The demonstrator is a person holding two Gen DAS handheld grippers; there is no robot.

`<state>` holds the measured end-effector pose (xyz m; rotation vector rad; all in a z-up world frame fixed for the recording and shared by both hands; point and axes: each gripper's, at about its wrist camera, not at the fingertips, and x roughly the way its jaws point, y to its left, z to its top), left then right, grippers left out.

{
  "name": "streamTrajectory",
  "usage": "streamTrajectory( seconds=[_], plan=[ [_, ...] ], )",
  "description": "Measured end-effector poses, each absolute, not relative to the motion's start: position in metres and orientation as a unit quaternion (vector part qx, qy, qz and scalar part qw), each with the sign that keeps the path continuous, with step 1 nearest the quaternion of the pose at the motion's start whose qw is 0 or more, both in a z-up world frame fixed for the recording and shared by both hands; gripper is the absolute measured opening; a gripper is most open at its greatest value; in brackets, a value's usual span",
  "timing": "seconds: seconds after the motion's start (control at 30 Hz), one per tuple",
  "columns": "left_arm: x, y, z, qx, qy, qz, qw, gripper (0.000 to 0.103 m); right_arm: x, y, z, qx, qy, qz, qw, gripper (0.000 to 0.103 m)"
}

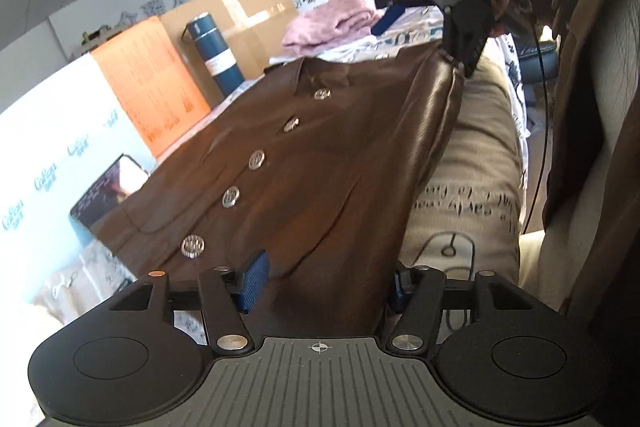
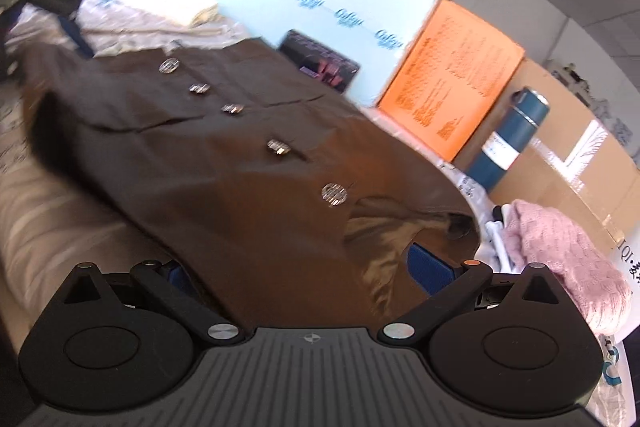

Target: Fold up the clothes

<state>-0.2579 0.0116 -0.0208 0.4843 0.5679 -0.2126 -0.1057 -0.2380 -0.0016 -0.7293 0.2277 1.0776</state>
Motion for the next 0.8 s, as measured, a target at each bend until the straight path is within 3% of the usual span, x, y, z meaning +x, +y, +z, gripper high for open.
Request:
streamTrajectory(
  seconds=[0.03,0.1,0.2,0.27,0.4,0.43,0.47,0.5,0.63,0.8],
  plan=[
    [-0.259,0.013,-0.023,0.233,0.274,-0.097,0.928,0.058,-0.105,-0.237,-0.002,-0.339,0.099,0.497,0.793,0.103],
    [-0.261,0.018,-0.023,0.228,0.263,-0.09,0.933,0.035,-0.106,-0.235,-0.007,-0.357,0.083,0.487,0.793,0.102],
    [-0.263,0.026,-0.019,0.211,0.247,-0.095,0.941,0.026,-0.117,-0.234,-0.015,-0.422,0.065,0.468,0.774,0.084],
    [-0.263,0.029,-0.016,0.206,0.233,-0.093,0.946,0.026,-0.128,-0.236,-0.014,-0.438,0.048,0.469,0.766,0.063],
    [-0.264,0.037,-0.01,0.185,0.2,-0.082,0.959,0.024,-0.144,-0.24,-0.011,-0.449,0.015,0.469,0.76,0.052],
    [-0.264,0.038,-0.01,0.181,0.196,-0.082,0.96,0.023,-0.147,-0.241,-0.01,-0.449,0.012,0.472,0.758,0.038],
    [-0.265,0.038,-0.01,0.18,0.192,-0.083,0.961,0.019,-0.148,-0.241,-0.01,-0.445,0.018,0.481,0.755,0.017],
    [-0.266,0.038,-0.009,0.179,0.193,-0.087,0.961,0.016,-0.148,-0.241,-0.009,-0.44,0.028,0.493,0.75,0.009],
    [-0.282,0.036,-0.005,0.169,0.2,-0.105,0.959,0.011,-0.159,-0.244,-0.005,-0.439,0.067,0.529,0.724,0.003],
    [-0.291,0.039,0.004,0.158,0.169,-0.09,0.969,0.011,-0.171,-0.252,0.013,-0.421,0.043,0.54,0.727,0.003]
  ],
)
